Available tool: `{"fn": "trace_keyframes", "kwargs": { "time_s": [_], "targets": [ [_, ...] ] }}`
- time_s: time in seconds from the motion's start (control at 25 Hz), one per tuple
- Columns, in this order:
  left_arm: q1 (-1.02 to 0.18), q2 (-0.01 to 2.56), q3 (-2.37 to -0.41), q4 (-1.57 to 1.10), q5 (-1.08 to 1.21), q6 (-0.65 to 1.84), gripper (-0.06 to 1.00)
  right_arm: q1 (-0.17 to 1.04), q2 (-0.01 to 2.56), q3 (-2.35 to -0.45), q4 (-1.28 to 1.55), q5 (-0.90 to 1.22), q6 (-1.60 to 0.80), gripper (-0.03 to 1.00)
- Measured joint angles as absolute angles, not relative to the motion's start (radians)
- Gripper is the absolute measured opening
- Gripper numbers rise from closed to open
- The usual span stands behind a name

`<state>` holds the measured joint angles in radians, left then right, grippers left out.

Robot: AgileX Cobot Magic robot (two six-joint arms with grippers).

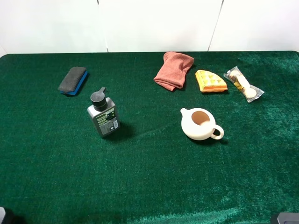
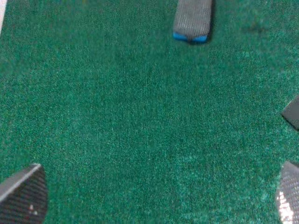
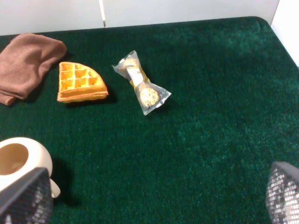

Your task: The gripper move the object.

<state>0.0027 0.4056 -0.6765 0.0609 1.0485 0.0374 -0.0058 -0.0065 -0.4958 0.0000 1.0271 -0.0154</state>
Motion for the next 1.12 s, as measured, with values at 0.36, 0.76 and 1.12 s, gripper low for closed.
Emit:
{"fn": "trace_keyframes", "kwargs": {
  "time_s": [0.36,0.76,1.12],
  "targets": [
    [0.003,0.637,-0.77,0.058,1.044,0.037,0.99,-0.006,-0.007,-0.496,0.0,1.027,-0.015,0.7],
    [0.003,0.863,-0.845,0.053,1.042,0.033,0.99,-0.006,-0.007,-0.496,0.0,1.027,-0.015,0.7],
    [0.003,1.096,-0.953,0.053,1.031,0.018,0.99,-0.006,-0.007,-0.496,0.0,1.027,-0.014,0.7]
  ]
}}
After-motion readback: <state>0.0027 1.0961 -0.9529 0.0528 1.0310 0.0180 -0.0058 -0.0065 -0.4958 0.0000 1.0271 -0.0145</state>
